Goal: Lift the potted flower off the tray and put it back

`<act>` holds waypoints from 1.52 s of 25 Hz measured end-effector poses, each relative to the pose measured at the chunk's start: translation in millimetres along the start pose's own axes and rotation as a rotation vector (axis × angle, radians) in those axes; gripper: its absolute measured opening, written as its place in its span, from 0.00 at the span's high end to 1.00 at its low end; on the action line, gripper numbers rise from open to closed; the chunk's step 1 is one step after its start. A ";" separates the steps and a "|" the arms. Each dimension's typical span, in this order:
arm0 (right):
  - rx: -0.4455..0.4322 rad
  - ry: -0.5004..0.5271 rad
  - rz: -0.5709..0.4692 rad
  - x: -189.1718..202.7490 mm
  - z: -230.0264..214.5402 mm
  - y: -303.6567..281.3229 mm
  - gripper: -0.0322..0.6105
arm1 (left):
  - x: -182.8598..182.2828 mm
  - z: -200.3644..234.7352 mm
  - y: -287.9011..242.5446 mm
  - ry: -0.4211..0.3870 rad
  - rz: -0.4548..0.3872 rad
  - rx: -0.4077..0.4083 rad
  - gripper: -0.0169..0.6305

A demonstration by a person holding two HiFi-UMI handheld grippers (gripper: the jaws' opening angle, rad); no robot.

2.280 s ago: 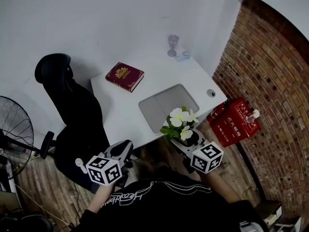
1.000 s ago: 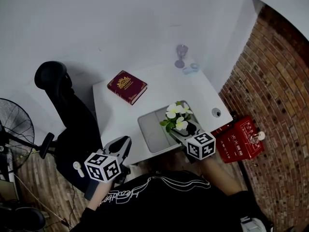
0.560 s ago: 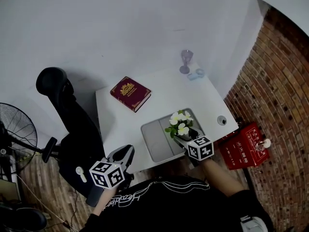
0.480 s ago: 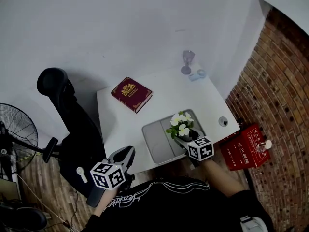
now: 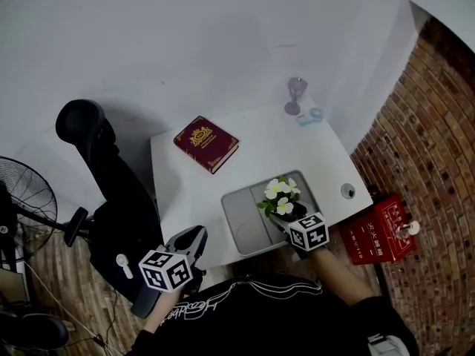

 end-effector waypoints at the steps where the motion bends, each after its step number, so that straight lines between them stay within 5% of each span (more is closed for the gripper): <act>1: 0.003 -0.003 -0.004 -0.2 0.0 -0.5 0.42 | 0.1 0.9 -0.6 0.000 0.001 0.003 0.89; 9: 0.023 -0.036 -0.040 -0.9 3.4 12.2 0.31 | -6.0 7.9 3.5 -0.007 0.003 0.030 0.89; 17: 0.093 -0.116 -0.072 10.4 14.1 60.4 0.33 | -12.5 0.7 30.0 -0.060 0.064 0.080 0.89; 24: -0.060 -0.186 -0.211 -7.3 79.7 119.7 0.62 | -8.7 -15.4 57.9 -0.089 0.078 0.141 0.89; 29: -0.166 -0.191 -0.323 -15.9 133.1 165.0 0.95 | 4.3 -28.0 78.9 -0.081 0.075 0.182 0.89; 38: -0.323 -0.218 -0.350 7.5 212.0 197.3 0.95 | 42.3 -47.5 117.2 -0.085 0.104 0.261 0.89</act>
Point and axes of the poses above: the fingertips, and each gripper's own axes: y backward along the fingers, z to its left, x out of its underside, the point moved 5 cm from there along y, backward along the fingers, and after that the axes turned 7 degrees about x, right-handed, at the moved point
